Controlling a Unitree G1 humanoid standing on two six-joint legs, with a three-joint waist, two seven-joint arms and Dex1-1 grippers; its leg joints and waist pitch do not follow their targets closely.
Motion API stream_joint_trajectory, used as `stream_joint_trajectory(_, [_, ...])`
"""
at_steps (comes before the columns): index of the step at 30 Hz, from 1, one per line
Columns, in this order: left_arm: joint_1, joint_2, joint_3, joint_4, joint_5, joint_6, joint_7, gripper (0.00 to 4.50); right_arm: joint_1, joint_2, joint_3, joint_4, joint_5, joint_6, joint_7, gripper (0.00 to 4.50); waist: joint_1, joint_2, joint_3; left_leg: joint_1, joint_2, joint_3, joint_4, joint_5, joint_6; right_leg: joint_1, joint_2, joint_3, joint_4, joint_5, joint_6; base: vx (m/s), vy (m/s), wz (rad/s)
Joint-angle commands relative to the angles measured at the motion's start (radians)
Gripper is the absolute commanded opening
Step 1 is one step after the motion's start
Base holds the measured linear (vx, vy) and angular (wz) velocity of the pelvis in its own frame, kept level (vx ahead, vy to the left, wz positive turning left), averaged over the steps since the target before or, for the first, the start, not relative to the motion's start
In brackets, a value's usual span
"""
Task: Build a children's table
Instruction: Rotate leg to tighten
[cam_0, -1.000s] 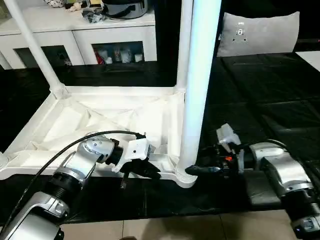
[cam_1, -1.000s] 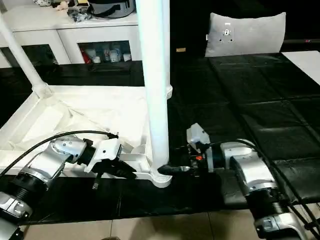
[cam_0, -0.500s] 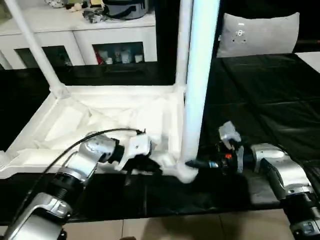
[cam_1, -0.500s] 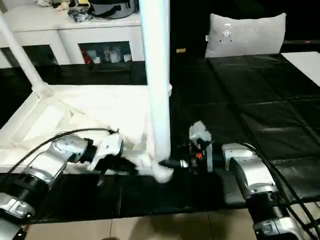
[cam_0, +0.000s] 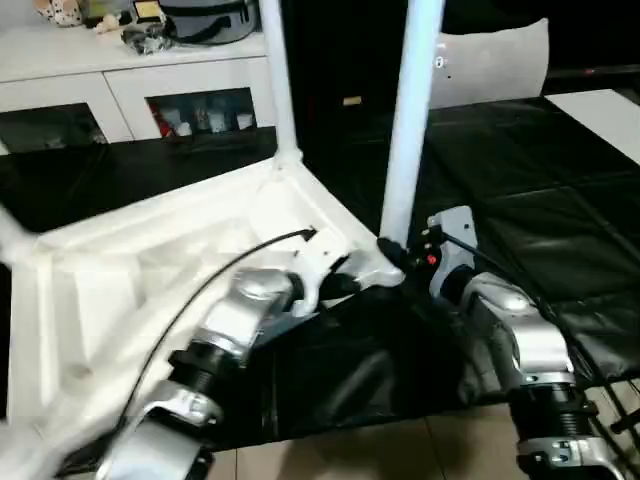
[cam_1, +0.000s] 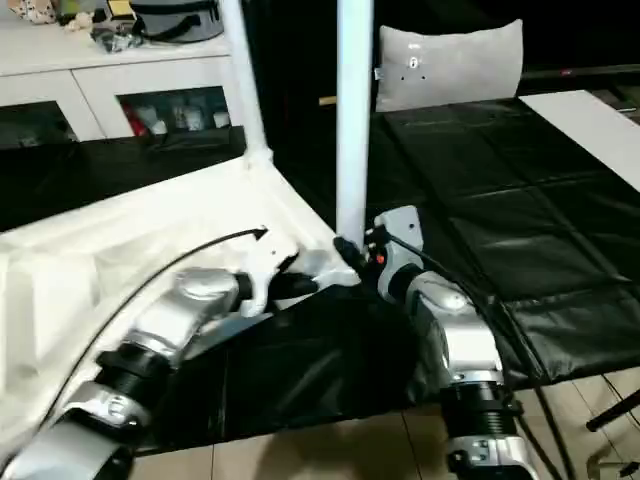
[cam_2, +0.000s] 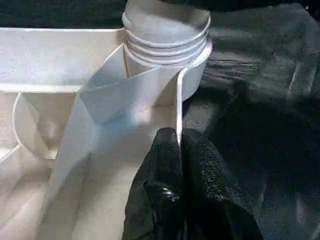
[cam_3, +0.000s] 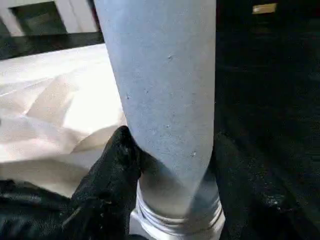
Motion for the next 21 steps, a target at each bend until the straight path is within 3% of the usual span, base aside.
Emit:
stream_joint_trajectory(1, [0.004,-0.017,-0.025,-0.033,-0.011,-0.036,-0.030,0.00,0.010,0.043,0.049,-0.012,0.040,-0.014,0.051,2.63,0.010,-0.018,-0.063,-0.006,0.013,-0.003,-0.060,-0.127,0.070,0.058,-0.054,0.034,-0.082,-0.263,-0.165,0.000,0.000,0.00])
stream_joint_trajectory(5, [0.024,0.004,-0.044,-0.056,0.002,-0.076,-0.072,0.00,0.031,0.040,0.035,-0.056,0.060,-0.004,0.070,2.89,0.009,-0.016,-0.063,-0.005,0.015,-0.004,-0.061,-0.125,0.082,0.060,-0.055,0.034,-0.078,-0.233,-0.176,0.000,0.000,0.00])
stream_joint_trajectory(10, [0.029,0.050,-0.046,-0.047,0.001,-0.106,-0.098,0.00,0.040,-0.036,0.008,-0.071,0.099,-0.018,0.159,3.42,0.012,-0.014,-0.063,-0.006,0.016,-0.003,-0.059,-0.130,0.085,0.062,-0.056,0.034,-0.077,-0.219,-0.190,0.000,0.000,0.00])
stream_joint_trajectory(18, [0.048,0.119,-0.078,-0.054,0.000,-0.215,-0.228,0.00,0.043,-0.189,0.044,-0.066,0.105,-0.033,0.370,4.15,0.026,-0.020,-0.059,-0.003,0.020,-0.001,-0.059,-0.148,0.090,0.059,-0.058,0.036,-0.081,-0.277,-0.177,0.000,0.000,0.00])
stream_joint_trajectory(21, [0.054,0.158,-0.100,-0.061,0.000,-0.244,-0.302,0.00,0.040,-0.242,0.069,-0.060,0.104,-0.040,0.458,4.15,0.033,-0.021,-0.062,-0.002,0.021,-0.002,-0.060,-0.142,0.088,0.058,-0.058,0.035,-0.079,-0.279,-0.174,0.000,0.000,0.00])
